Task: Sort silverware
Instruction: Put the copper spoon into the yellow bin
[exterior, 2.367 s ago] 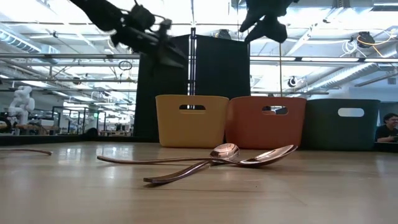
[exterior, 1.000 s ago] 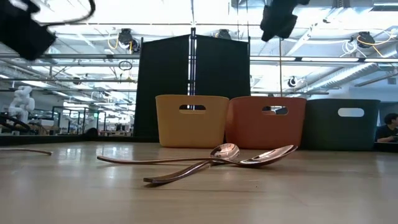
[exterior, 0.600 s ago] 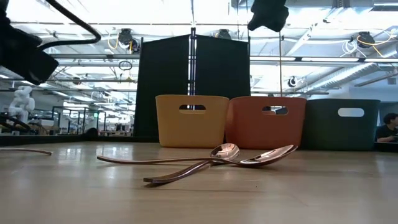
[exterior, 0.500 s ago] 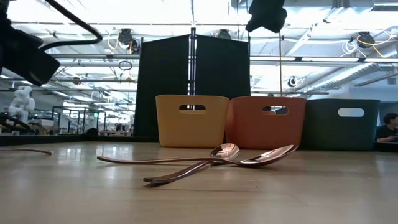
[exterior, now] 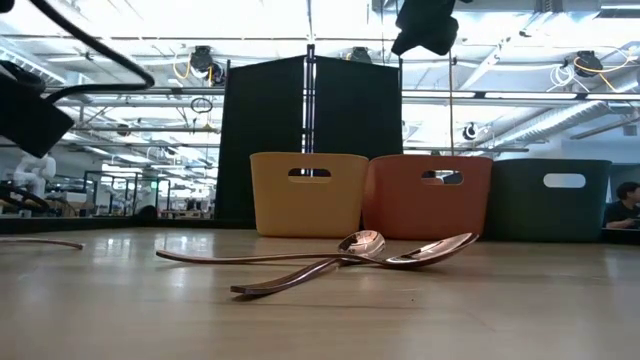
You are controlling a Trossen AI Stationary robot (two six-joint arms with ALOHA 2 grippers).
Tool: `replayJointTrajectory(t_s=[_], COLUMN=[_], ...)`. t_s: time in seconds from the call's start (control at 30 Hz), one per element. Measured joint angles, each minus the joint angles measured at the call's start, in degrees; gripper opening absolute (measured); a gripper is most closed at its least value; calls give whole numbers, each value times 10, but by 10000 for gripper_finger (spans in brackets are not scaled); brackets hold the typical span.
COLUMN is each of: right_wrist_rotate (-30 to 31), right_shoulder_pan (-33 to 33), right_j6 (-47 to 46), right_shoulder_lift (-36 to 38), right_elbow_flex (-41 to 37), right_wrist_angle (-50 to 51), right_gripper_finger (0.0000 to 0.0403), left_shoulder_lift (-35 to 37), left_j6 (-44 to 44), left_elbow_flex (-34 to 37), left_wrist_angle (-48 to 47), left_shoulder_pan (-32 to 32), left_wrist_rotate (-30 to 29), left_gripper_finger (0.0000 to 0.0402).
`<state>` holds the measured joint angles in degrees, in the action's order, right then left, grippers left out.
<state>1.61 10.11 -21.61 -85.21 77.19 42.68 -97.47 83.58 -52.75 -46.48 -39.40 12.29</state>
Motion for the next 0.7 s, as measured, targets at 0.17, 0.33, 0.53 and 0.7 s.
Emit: replayJointTrajectory(t_s=[0.17, 0.33, 0.53, 0.7], right_wrist_rotate=[0, 0, 0, 0], right_shoulder_pan=[0, 0, 0, 0], right_j6=[6, 11, 10, -8], right_shoulder_lift=[0, 0, 0, 0], right_elbow_flex=[0, 0, 0, 0], right_wrist_angle=[0, 1, 13, 54], right_gripper_finger=[148, 148, 148, 148], left_shoulder_lift=[1, 17, 94, 198], left_j6=[-14, -30, -30, -30], left_elbow_flex=[7, 11, 10, 10], left_wrist_angle=[-6, -7, -6, 25], left_shoulder_pan=[1, 17, 47, 87], left_wrist_rotate=[1, -4, -73, -169], left_gripper_finger=[18, 9, 7, 6])
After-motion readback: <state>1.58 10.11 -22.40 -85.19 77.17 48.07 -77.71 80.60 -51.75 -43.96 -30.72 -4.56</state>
